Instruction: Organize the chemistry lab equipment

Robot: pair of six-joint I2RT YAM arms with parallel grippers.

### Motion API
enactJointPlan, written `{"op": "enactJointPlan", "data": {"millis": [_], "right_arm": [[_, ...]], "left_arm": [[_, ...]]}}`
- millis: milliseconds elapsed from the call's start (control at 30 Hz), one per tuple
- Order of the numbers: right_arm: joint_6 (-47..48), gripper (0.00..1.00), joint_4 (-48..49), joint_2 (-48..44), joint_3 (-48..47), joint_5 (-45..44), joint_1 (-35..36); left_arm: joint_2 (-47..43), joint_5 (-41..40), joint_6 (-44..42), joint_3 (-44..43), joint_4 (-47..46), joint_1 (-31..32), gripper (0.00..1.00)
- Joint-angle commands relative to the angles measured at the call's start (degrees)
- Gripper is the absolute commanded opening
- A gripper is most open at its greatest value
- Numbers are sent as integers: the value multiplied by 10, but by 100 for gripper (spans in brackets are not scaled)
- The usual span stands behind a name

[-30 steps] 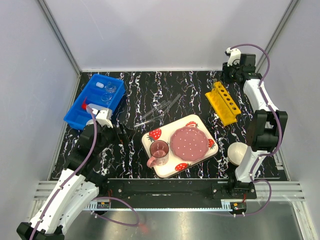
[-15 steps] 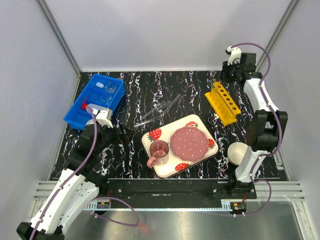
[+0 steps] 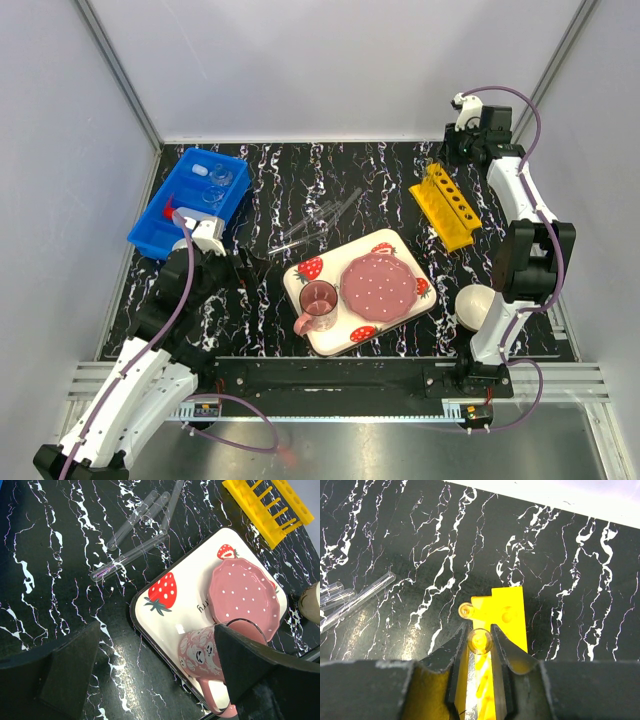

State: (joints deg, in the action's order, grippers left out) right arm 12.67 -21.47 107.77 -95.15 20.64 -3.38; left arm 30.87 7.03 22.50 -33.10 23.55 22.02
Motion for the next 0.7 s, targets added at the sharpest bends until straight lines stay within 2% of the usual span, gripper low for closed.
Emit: {"op": "enactJointPlan", "data": {"millis": [0,667], "right_arm": [[6,27,4,3,-1,4,-1],[9,27,0,21,28,10,-1]], "left_arm": [[0,-8,2,2,-15,-3,99],[2,-4,3,2,-16,-2,99]]}}
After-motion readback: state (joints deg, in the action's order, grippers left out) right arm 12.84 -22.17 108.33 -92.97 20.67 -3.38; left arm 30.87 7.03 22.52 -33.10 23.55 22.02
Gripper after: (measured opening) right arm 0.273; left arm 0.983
